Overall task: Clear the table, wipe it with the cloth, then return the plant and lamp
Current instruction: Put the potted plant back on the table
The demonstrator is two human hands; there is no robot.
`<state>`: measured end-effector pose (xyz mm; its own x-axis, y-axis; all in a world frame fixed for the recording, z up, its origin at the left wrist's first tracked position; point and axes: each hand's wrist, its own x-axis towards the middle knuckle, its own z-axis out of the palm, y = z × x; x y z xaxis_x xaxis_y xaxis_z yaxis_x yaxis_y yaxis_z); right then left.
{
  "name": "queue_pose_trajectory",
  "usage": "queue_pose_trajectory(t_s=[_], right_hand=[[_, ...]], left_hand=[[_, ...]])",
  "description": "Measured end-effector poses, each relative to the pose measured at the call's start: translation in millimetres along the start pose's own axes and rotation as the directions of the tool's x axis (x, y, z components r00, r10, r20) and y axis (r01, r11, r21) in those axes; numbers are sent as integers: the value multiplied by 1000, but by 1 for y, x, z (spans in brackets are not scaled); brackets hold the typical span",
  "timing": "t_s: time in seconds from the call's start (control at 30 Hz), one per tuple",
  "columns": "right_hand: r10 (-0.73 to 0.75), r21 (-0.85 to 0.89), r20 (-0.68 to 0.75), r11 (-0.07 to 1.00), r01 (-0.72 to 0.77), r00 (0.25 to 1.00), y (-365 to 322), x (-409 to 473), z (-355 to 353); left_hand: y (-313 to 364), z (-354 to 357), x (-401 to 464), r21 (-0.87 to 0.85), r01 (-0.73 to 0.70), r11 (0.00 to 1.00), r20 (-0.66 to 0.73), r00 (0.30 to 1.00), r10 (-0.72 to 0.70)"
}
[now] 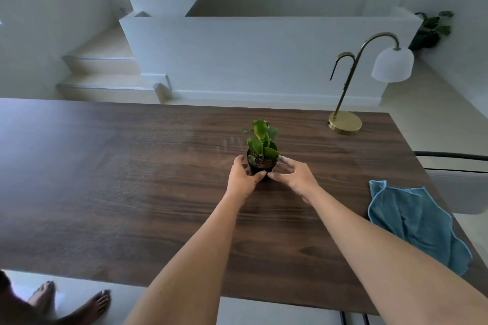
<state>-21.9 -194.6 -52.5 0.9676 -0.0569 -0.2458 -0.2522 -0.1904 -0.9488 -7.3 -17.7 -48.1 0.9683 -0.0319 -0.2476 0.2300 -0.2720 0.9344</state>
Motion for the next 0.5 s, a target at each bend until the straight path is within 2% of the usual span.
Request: queue_pose_trajectory(t_s=[0.1, 0.27, 0.33, 0.4, 0.5], right_hand=[[27, -22, -11, 999, -27, 1000, 0, 0, -7], [51, -135, -36, 989, -55, 998, -3, -9, -21], [53, -181, -69, 981, -65, 996, -1, -13, -31], [63, -181, -104, 980, -81, 993, 0, -16, -44], [74, -173, -157, 980, -102, 985, -1, -20, -70]], left_hand=[[2, 7, -11, 79, 77, 994, -60, 996, -72], [1, 39, -31, -7, 161, 987, -101, 982, -161], [-3, 55, -35, -34, 208, 978, -49, 977, -209], [1, 69, -42, -75, 235, 969, 69, 971, -230], [16, 87, -44, -67, 202, 977, 196, 963, -186]])
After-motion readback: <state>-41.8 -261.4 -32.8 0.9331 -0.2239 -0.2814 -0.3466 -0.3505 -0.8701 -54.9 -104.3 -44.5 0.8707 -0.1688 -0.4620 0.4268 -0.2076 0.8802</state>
